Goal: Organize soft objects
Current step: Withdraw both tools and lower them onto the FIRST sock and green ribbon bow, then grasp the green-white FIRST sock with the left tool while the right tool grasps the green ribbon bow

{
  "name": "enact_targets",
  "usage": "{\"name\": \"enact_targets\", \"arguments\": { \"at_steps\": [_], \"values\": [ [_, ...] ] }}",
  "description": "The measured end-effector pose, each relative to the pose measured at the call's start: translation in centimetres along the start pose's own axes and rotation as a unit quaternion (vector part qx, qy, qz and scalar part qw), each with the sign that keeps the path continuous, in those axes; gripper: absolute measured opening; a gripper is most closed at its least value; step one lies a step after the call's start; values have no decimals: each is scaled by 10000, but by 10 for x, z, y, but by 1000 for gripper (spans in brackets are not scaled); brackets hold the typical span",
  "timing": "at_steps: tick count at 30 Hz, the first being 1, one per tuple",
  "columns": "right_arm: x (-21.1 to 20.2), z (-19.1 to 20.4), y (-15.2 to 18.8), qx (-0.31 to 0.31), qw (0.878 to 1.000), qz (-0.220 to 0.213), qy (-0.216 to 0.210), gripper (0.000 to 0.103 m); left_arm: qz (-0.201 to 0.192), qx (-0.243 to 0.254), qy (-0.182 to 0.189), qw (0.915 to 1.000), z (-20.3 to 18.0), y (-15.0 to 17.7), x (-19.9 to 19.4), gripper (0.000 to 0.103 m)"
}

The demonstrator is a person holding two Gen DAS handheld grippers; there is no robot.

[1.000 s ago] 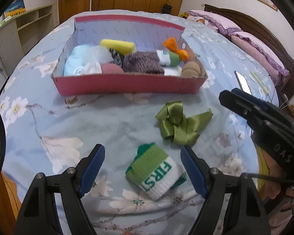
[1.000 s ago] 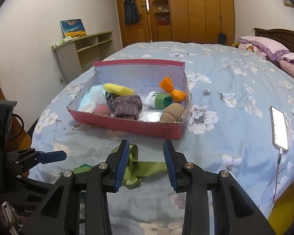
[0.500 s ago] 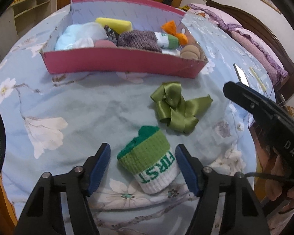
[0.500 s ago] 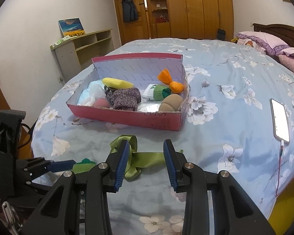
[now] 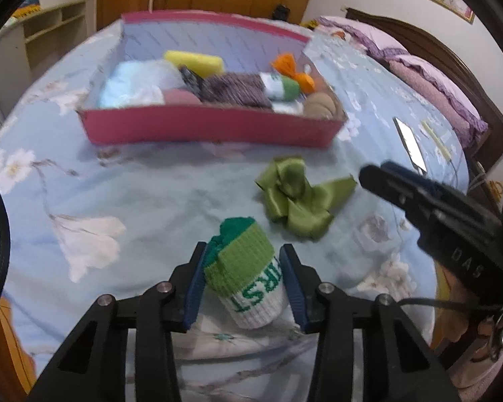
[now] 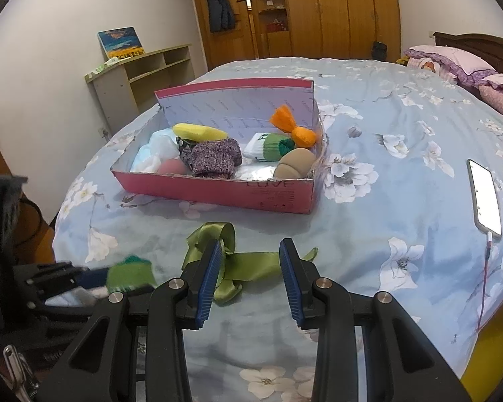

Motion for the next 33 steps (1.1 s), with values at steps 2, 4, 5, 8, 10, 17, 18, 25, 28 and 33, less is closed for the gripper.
{"name": "enact_targets", "arguments": {
  "at_steps": [2, 4, 5, 8, 10, 17, 18, 25, 28, 33],
  "values": [
    [2, 2, 0, -11, 10000, 16, -22, 37, -160, -53, -74, 9998, 5, -5, -6, 45],
    [5, 4, 1, -23, 10000, 63, -52, 37, -274, -104, -181, 9994, 11, -10, -9, 45],
    [7, 4, 1, -25, 9999, 86, -68, 37, -329, -138, -263, 9990, 15, -12, -10, 45],
    [14, 8, 2, -35, 9997, 184, -132, 37, -425, -284, -440, 9977, 28, -17, -11, 45],
    [20, 10, 3, -53, 9995, 259, -196, 37, -448, -370, -510, 9970, 35, -21, -9, 45],
    [41, 24, 5, -185, 9977, 501, -412, 38, -481, -467, -654, 9956, 50, -22, -3, 45],
    [44, 26, 5, -209, 9974, 537, -436, 38, -465, -471, -649, 9957, 50, -22, -2, 45],
    [62, 32, 3, -296, 9963, 644, -478, 38, -418, -502, -604, 9960, 54, -20, 5, 45],
    [70, 35, 2, -325, 9958, 702, -491, 38, -400, -519, -596, 9961, 55, -20, 7, 46],
    [78, 41, 3, -453, 9953, 722, -470, 38, -400, -510, -567, 9963, 55, -20, 9, 46]
  ]
}}
Point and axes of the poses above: each gripper's, at about its wrist camera, not at the fingertips, and x roughly the way its jaws point, z to its left, y to its underside, the point moved 1 cm from there along x, roughly the way its jaws point, and after that the axes turned 15 degrees about -x, right-handed, at the moved point
